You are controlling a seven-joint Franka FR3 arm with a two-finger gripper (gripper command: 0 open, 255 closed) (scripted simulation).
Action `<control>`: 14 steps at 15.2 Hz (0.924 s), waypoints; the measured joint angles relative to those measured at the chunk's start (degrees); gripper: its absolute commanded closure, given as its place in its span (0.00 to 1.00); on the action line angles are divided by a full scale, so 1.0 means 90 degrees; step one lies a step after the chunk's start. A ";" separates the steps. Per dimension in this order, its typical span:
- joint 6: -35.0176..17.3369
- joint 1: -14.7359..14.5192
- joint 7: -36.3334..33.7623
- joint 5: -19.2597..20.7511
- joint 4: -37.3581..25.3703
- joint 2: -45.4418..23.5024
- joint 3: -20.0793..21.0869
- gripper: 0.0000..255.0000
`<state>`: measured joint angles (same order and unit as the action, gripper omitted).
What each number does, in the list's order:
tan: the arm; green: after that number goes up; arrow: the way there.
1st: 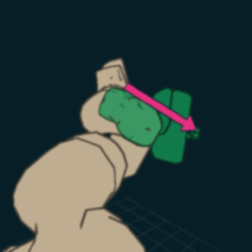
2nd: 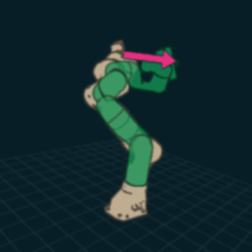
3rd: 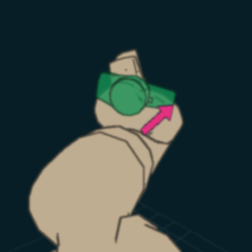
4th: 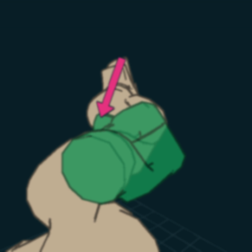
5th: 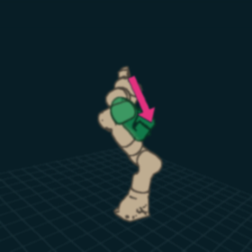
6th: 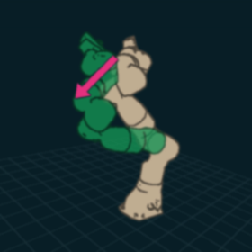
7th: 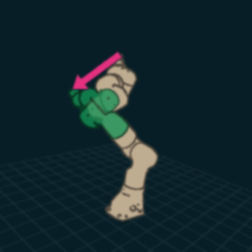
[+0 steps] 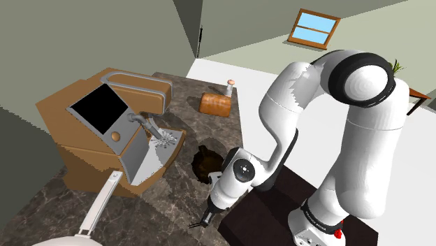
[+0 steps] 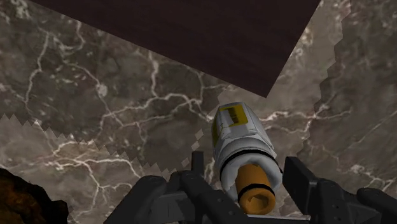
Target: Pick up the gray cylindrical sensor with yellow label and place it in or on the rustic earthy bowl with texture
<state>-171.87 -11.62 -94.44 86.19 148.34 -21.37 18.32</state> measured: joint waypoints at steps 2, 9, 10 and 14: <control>0.0000 0.0001 -0.0001 0.0000 0.0000 0.0002 -0.0001 1.00; 0.0003 0.0002 -0.0002 0.0002 0.0001 0.0002 -0.0004 1.00; -0.0001 0.0019 0.0095 -0.0103 0.0031 0.0045 0.0022 1.00; -0.0023 0.0274 0.1054 -0.1146 0.0374 0.0520 0.0329 1.00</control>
<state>-172.07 -9.15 -84.96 75.87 151.71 -16.68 21.28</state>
